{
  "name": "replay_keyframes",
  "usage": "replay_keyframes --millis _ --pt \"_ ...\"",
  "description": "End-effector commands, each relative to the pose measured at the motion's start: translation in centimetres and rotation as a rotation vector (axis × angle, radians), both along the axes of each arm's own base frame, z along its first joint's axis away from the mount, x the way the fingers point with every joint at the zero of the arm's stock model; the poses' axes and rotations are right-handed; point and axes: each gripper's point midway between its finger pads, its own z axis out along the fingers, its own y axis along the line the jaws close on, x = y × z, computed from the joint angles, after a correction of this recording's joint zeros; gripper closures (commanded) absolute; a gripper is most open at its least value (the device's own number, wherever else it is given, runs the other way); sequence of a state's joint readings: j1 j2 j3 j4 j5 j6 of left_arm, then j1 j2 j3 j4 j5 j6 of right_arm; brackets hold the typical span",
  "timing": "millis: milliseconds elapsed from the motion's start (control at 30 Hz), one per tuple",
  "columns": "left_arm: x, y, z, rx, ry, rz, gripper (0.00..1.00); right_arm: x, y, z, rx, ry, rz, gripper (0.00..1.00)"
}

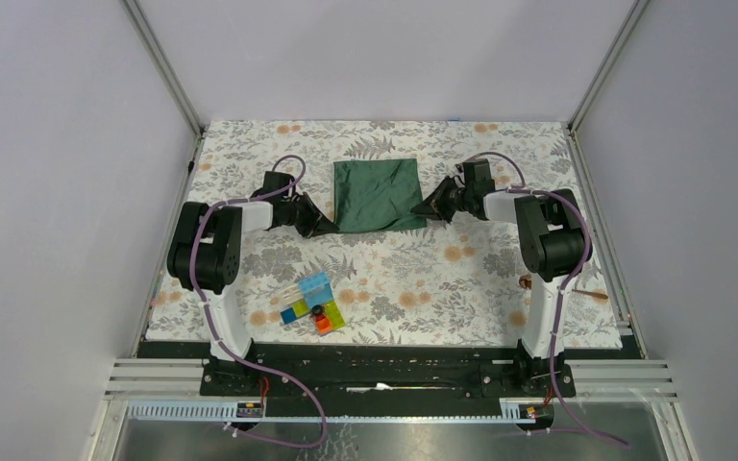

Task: Fold the napkin into a case and place the utensils inside
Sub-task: Smooth out the square-folded napkin at the center of the board.

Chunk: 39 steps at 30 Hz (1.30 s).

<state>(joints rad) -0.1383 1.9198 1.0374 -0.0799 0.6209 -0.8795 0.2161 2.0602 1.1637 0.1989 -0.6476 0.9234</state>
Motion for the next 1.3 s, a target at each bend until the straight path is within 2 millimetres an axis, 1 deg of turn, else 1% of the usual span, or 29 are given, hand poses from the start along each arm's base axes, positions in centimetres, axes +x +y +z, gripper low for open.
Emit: replay_keyframes --millis 0,100,133,200,333,433,533,633,700,767,933,1000,1033,1067,1167,1233,1267 --pt "1.3 0.0 1.7 -0.005 -0.076 -0.017 1.0 1.4 0.3 1.8 -0.012 -0.084 0.026 1.0" --pt "1.7 -0.1 2.5 -0.012 -0.095 -0.017 1.0 2.1 0.3 2.7 -0.023 -0.111 0.031 1.0" --pt "1.8 -0.1 2.5 -0.007 -0.097 -0.013 1.0 2.3 0.3 3.0 -0.027 -0.12 0.033 1.0" --pt "1.4 0.1 1.9 0.001 -0.079 -0.006 1.0 2.1 0.2 2.9 -0.037 -0.12 0.038 1.0" --pt "0.3 0.1 0.2 -0.008 -0.039 -0.003 1.0 0.8 -0.4 1.2 -0.055 -0.079 0.032 1.0" --pt "0.2 0.2 -0.5 -0.001 -0.028 -0.002 1.0 0.4 -0.6 0.1 -0.055 -0.062 0.031 1.0" --pt "0.4 0.3 -0.6 0.011 -0.024 -0.006 1.0 0.3 -0.8 -0.4 -0.064 -0.056 0.031 1.0" --pt "0.5 0.5 -0.1 0.027 -0.038 -0.004 0.99 0.2 -1.0 -1.0 -0.074 -0.047 0.026 1.0" --pt "0.7 0.8 0.7 0.053 -0.056 -0.005 0.89 0.2 -1.0 -1.3 -0.078 -0.043 0.026 1.0" --pt "1.0 1.0 1.7 0.075 -0.081 -0.014 0.82 0.1 -1.0 -1.5 -0.075 -0.036 0.031 1.0" --pt "1.3 1.9 4.5 0.145 -0.134 -0.022 0.59 0.1 -0.8 -1.3 -0.065 -0.04 0.034 1.0" --pt "1.6 2.0 5.4 0.154 -0.153 -0.021 0.54 0.1 -0.8 -1.2 -0.06 -0.045 0.033 1.0" --pt "1.9 1.9 5.9 0.151 -0.164 -0.02 0.54 0.1 -0.8 -1.2 -0.058 -0.045 0.034 1.0" --pt "2.1 1.7 6.3 0.141 -0.177 -0.022 0.55 0.1 -0.7 -1.2 -0.056 -0.045 0.034 1.0" --pt "2.6 0.3 7.4 0.101 -0.212 -0.045 0.67 0.0 -0.7 -1.2 -0.053 -0.044 0.035 1.0" --pt "3.0 -1.1 7.4 0.06 -0.212 -0.081 0.77 0.0 -0.8 -1.3 -0.055 -0.045 0.034 1.0" --pt "3.2 -1.6 7.1 0.046 -0.206 -0.091 0.82 0.0 -0.8 -1.2 -0.058 -0.047 0.033 1.0"
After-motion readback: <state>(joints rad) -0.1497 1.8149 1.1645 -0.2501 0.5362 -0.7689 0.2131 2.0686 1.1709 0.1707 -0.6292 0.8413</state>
